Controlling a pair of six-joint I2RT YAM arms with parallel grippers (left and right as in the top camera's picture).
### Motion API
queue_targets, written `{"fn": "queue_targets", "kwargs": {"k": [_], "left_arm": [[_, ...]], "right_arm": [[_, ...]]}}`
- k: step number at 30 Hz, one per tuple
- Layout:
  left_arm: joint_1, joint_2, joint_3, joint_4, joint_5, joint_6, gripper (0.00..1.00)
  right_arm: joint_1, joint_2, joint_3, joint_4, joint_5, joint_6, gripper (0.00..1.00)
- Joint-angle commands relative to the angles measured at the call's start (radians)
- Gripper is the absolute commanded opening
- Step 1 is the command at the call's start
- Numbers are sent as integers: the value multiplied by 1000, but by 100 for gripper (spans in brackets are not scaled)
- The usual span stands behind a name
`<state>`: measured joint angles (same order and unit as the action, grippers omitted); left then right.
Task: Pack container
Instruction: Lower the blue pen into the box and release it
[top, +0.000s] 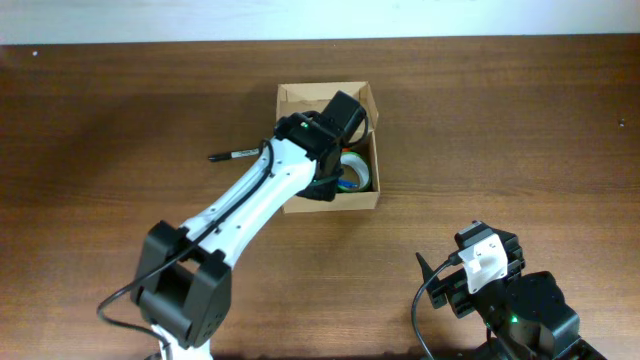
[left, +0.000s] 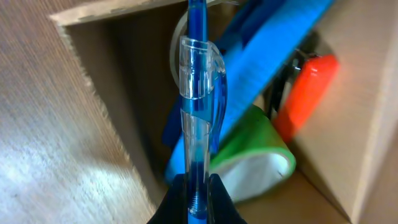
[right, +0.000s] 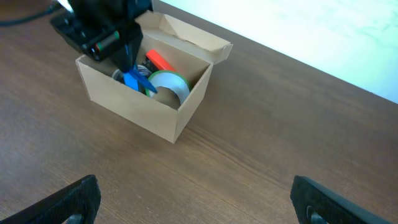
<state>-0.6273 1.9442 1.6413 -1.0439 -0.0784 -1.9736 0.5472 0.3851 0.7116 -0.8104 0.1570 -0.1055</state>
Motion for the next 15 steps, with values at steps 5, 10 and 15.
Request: {"fn": "queue_targets", "kwargs": {"k": [5,10,15], "left_arm": [[-4,37,16,12,3,-16,6],[-3,38,16,12,3,-16,7],[-3,38,16,12,3,-16,30]], "right_arm": [[-5,-8,-6,3,5,10,99],[-5,-8,-6,3,5,10,99],[-5,-8,-6,3,5,10,99]]}}
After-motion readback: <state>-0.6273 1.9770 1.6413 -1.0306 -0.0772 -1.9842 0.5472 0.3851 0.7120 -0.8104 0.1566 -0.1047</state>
